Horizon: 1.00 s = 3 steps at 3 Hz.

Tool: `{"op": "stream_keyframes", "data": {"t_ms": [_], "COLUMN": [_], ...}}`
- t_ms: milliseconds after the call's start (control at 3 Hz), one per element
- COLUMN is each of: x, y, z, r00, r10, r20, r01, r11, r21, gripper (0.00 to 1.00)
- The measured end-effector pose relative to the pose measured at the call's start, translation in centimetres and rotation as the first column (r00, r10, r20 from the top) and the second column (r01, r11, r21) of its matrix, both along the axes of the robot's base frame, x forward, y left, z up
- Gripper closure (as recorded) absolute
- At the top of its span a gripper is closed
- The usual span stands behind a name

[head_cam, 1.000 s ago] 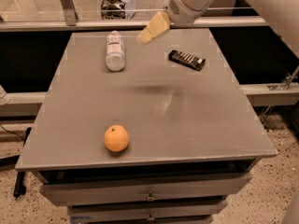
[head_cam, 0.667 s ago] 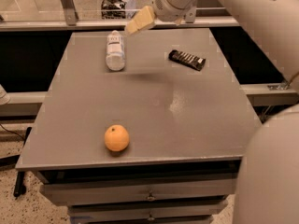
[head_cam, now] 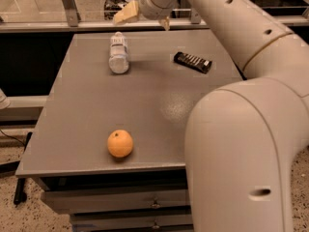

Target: Place blue plastic bottle upright

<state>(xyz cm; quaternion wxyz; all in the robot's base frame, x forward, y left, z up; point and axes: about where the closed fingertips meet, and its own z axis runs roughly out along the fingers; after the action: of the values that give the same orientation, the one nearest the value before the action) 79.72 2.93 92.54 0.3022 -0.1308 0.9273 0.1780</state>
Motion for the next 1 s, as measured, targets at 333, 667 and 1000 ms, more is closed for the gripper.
{"op": "stream_keyframes", "data": {"t_ms": [333,667,1000], "x": [1.6,2.3,2.2], "y": [2.8,5.4,8.0], "z": [-0.8,-1.5,-2.2], "r00": [0.998,0.9944,0.9927], "r10": [-0.045,-0.054,-0.023], "r20": [-0.044,-0.091,-0.118], "r01": [0.048,0.062,0.03], "r11": [0.997,0.994,0.998], "r21": [0.065,0.093,0.063], "gripper": [0.0,0.0,0.0]}}
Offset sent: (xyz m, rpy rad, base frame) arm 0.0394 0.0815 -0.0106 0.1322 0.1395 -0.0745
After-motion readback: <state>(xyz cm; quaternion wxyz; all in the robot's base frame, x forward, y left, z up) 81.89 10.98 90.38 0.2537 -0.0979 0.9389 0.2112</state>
